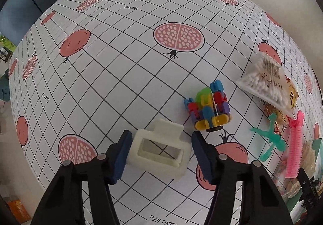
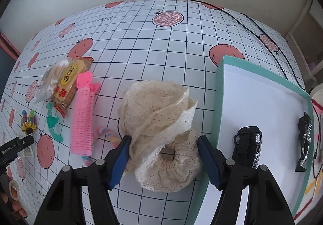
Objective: Organize objects
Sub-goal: 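Grasp the white hair clip with left tool while right tool grasps the lace scrunchie, then carry the clip with left tool while right tool carries the scrunchie over the tray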
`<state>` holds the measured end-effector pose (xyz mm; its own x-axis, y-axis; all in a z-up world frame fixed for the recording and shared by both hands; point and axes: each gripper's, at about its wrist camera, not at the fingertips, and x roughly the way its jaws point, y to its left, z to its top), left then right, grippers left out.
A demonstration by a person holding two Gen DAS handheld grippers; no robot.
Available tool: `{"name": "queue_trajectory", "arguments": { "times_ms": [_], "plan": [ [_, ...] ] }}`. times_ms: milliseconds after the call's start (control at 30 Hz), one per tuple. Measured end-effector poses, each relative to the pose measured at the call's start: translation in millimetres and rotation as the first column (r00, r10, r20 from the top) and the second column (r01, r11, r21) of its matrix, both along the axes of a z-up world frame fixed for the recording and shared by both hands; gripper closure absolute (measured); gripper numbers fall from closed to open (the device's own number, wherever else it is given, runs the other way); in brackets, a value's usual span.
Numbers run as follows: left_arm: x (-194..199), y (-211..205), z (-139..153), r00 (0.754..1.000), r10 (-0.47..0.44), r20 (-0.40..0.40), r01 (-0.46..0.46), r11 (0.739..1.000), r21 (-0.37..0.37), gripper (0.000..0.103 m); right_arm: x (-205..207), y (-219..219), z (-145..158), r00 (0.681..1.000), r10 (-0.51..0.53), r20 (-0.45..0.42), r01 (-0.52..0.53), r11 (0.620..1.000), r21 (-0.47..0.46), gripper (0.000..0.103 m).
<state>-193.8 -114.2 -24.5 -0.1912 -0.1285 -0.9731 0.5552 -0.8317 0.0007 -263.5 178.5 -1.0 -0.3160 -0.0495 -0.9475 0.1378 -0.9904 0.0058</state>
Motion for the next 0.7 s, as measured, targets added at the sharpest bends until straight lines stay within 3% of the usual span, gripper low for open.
{"name": "queue_trajectory", "arguments": {
  "times_ms": [400,700],
  "plan": [
    [4,11,4,1.000,-0.005,-0.012,0.005,1.000,-0.006,0.045,-2,11,-2,0.999,-0.033,0.004,0.033,0.999,-0.017,0.071],
    [4,9,5,1.000,-0.002,-0.013,0.002,1.000,-0.004,0.045,-1,16,-4,0.999,-0.034,-0.012,0.033,0.999,-0.037,0.084]
  ]
}}
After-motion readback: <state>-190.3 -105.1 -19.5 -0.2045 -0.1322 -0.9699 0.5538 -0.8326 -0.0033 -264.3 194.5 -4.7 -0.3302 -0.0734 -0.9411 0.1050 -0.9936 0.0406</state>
